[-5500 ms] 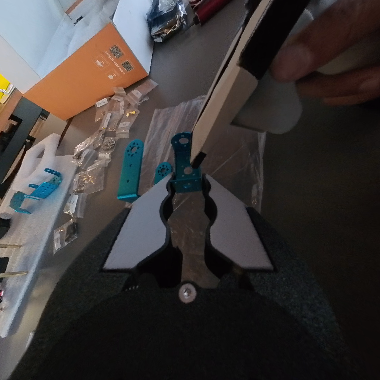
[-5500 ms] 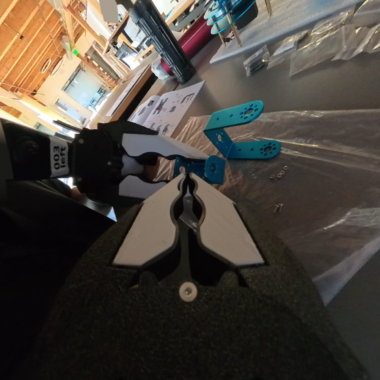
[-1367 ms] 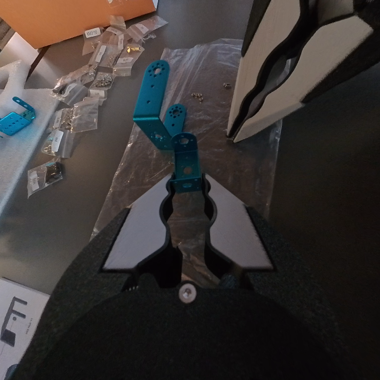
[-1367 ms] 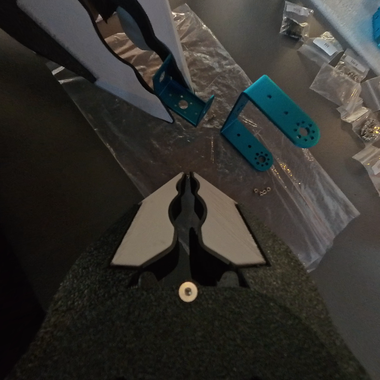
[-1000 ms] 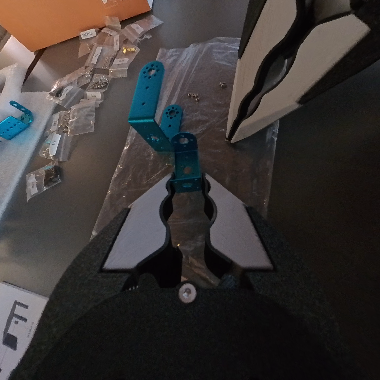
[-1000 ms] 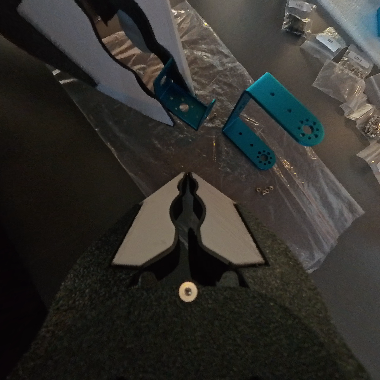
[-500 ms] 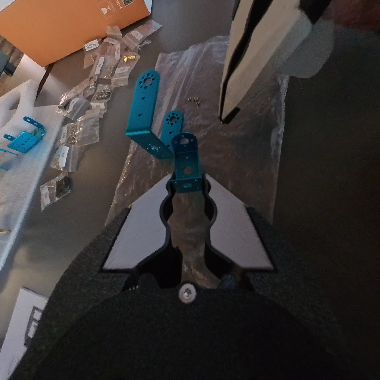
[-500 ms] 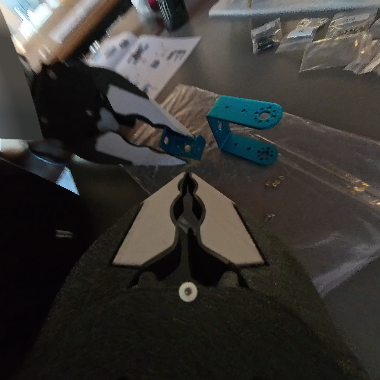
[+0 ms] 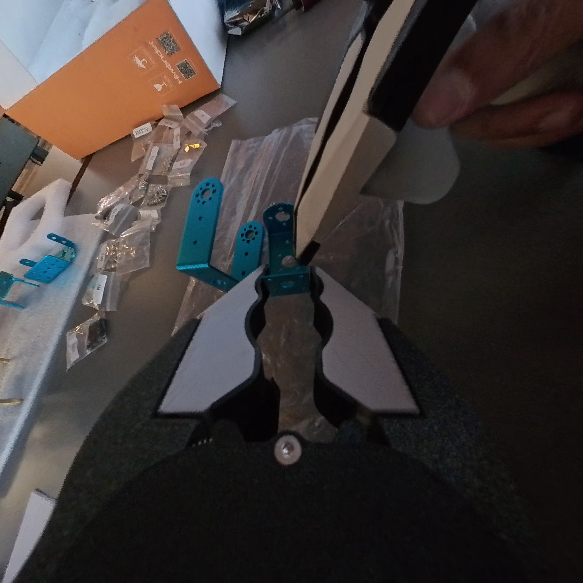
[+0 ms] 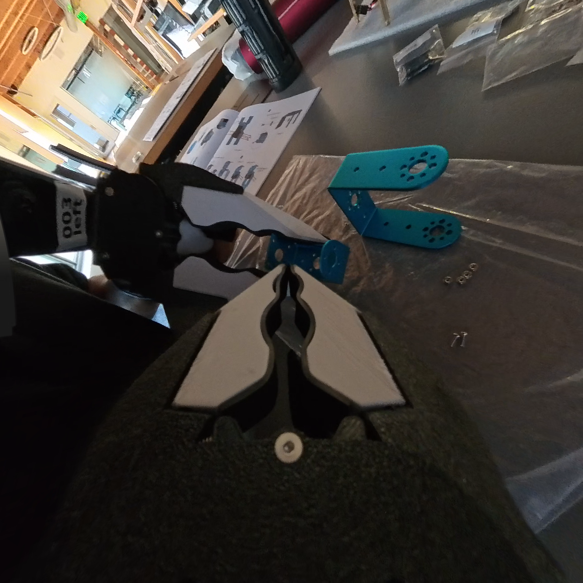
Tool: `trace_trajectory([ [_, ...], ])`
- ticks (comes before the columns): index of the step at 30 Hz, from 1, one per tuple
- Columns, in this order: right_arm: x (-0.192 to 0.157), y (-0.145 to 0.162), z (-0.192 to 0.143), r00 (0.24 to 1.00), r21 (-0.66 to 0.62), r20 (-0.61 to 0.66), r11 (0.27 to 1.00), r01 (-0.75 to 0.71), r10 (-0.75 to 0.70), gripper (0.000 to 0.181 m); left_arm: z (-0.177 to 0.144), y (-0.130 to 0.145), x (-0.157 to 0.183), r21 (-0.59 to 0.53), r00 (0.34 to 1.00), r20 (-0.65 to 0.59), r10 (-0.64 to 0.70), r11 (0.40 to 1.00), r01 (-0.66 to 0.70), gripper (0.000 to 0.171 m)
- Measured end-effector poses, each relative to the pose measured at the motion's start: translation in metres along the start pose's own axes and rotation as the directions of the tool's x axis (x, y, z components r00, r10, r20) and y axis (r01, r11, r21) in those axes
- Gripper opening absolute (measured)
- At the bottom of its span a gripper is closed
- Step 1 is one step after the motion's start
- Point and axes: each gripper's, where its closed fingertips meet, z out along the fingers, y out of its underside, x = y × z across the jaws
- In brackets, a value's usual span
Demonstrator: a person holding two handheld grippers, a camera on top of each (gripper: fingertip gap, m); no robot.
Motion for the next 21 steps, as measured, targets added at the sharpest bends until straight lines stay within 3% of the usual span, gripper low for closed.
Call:
trace_trajectory([
  [21, 0.011, 0.006, 0.007, 0.995, -0.050, -0.094, 0.999, 0.015, -0.019, 0.000, 0.002, 0.003, -0.001, -0.040, 0.994, 0.057, 0.097, 0.995, -0.095, 0.024],
])
